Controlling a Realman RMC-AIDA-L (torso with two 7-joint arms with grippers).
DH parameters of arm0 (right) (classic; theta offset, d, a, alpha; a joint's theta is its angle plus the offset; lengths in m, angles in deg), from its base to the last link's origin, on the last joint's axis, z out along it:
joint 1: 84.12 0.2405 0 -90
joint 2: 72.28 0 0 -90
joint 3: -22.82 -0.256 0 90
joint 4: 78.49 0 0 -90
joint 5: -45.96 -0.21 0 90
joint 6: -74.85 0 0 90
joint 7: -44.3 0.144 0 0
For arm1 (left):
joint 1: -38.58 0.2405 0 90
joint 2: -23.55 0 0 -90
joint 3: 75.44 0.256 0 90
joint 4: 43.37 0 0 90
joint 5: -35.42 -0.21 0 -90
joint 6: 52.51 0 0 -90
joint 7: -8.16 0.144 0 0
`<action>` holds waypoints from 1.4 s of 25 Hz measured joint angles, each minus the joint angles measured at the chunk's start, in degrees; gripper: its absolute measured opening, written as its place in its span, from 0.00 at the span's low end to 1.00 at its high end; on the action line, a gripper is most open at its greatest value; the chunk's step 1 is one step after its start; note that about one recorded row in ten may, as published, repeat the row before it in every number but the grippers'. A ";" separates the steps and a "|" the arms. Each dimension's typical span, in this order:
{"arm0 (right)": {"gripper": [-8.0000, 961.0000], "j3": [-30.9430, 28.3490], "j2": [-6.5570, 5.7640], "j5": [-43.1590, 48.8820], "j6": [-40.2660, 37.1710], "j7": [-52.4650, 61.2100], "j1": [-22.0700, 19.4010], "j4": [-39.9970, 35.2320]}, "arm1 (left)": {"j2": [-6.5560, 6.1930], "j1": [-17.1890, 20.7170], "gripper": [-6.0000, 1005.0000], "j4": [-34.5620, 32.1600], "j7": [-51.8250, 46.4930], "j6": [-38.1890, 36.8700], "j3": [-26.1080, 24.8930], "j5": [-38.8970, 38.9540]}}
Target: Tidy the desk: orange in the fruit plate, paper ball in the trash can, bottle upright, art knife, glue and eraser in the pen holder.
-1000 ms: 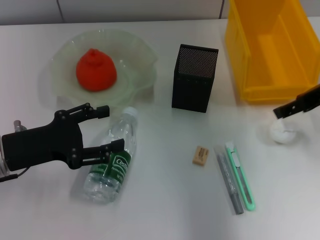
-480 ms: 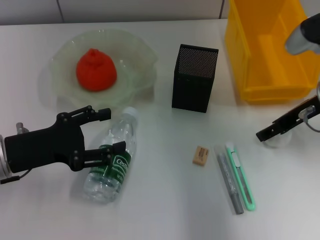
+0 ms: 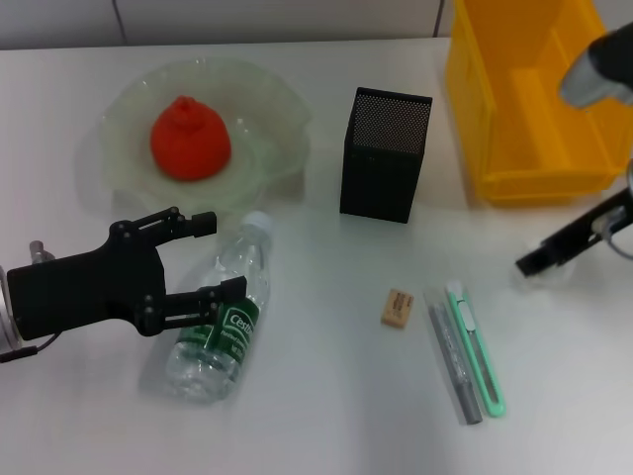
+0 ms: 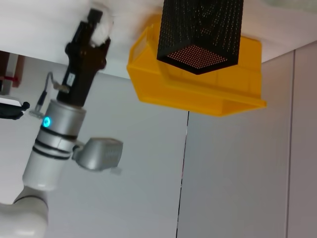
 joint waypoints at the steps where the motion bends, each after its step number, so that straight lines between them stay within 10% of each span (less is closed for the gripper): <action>1: 0.56 -1.00 0.00 -0.17 -0.28 0.26 -0.42 -2.47 | -0.03 0.01 0.83 0.00 -0.08 0.03 0.05 0.00; 8: 0.47 -11.44 -0.08 -6.93 3.33 0.71 -3.83 -19.53 | -0.01 -0.03 0.83 -0.70 -2.16 -0.95 0.09 0.05; 18: 0.53 -8.87 0.12 -11.10 21.08 -5.97 -4.22 -8.75 | 0.58 1.64 0.83 -11.10 -17.27 0.38 3.24 0.51; 27: 0.83 -8.23 0.09 -44.40 23.86 -30.31 -16.14 -9.57 | 0.25 13.20 0.82 -51.99 -51.40 25.52 33.05 -10.90; 35: 0.88 -8.28 0.37 -66.13 0.79 -71.26 -28.28 3.33 | 0.52 13.95 0.82 -68.14 -78.02 28.65 49.43 -33.50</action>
